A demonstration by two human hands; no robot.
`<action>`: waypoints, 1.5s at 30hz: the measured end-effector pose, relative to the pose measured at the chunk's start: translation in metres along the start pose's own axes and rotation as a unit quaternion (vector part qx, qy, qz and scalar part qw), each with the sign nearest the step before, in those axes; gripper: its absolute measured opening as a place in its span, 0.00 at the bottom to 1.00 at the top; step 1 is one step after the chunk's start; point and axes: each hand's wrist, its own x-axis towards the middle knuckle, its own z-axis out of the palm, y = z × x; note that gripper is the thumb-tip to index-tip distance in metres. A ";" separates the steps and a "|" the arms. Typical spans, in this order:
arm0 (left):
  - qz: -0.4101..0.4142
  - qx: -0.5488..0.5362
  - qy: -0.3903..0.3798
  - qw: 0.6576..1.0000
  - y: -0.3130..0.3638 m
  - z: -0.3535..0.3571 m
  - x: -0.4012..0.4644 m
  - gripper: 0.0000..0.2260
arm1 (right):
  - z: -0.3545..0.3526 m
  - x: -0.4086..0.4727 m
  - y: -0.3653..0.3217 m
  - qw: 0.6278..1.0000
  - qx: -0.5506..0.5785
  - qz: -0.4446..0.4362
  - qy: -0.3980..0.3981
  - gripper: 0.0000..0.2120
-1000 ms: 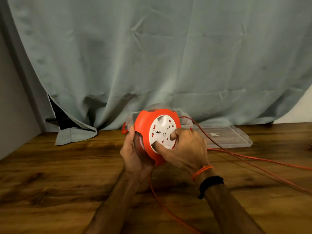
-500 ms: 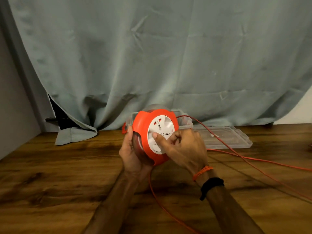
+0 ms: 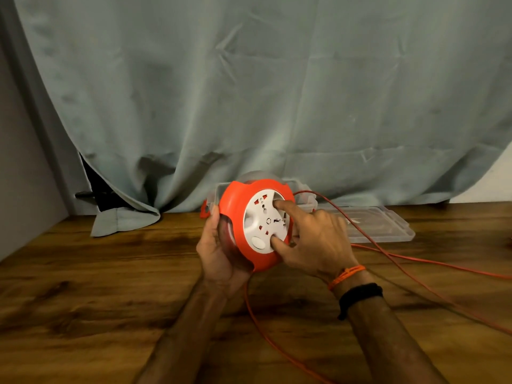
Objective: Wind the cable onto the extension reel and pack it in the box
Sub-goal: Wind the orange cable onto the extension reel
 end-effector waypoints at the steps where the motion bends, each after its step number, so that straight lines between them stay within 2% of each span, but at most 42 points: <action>1: 0.000 0.002 -0.003 1.000 0.000 0.000 0.000 0.32 | 0.000 0.000 -0.001 1.000 -0.013 0.002 0.015 0.30; 3: 0.008 0.018 0.004 1.000 0.000 0.000 0.000 0.32 | 0.001 -0.002 -0.002 0.999 -0.020 0.026 0.040 0.29; 6: 0.028 0.032 0.017 0.999 0.001 0.000 0.002 0.31 | 0.004 -0.003 -0.015 0.992 0.027 0.115 0.050 0.28; 10: 0.039 0.045 0.032 0.998 0.000 0.002 0.002 0.28 | 0.013 0.003 -0.038 0.958 0.147 0.244 0.043 0.36; 12: 0.034 0.044 0.031 0.998 0.000 0.001 0.001 0.29 | 0.015 0.005 -0.040 0.949 0.162 0.269 0.032 0.37; 18: 0.018 0.046 0.031 0.998 0.003 0.002 0.001 0.27 | 0.013 0.004 -0.033 0.957 0.177 0.228 0.031 0.35; 24: 0.019 0.031 0.014 0.999 0.005 0.004 -0.002 0.30 | -0.004 0.006 -0.007 0.987 0.123 0.100 0.020 0.19; 28: 0.010 0.016 -0.001 1.000 0.003 -0.001 0.000 0.31 | -0.008 0.004 -0.002 0.995 0.091 0.034 -0.033 0.26; 34: -0.011 0.001 -0.025 1.000 0.002 0.001 -0.001 0.31 | -0.003 0.001 0.002 0.999 0.028 -0.002 -0.027 0.31; 38: -0.002 0.008 -0.031 0.999 0.002 0.000 0.000 0.31 | -0.003 0.000 -0.002 1.000 0.011 0.009 -0.006 0.30; 40: 0.004 0.018 -0.024 1.000 0.001 0.000 0.000 0.30 | -0.002 -0.003 -0.004 0.999 0.000 0.027 0.037 0.30; 42: 0.016 0.027 -0.009 0.999 0.001 0.000 0.001 0.29 | 0.001 -0.005 -0.012 0.995 0.015 0.080 0.062 0.28; 45: 0.039 0.051 0.015 0.998 0.001 0.002 0.000 0.28 | 0.006 -0.001 -0.028 0.978 0.082 0.188 0.046 0.29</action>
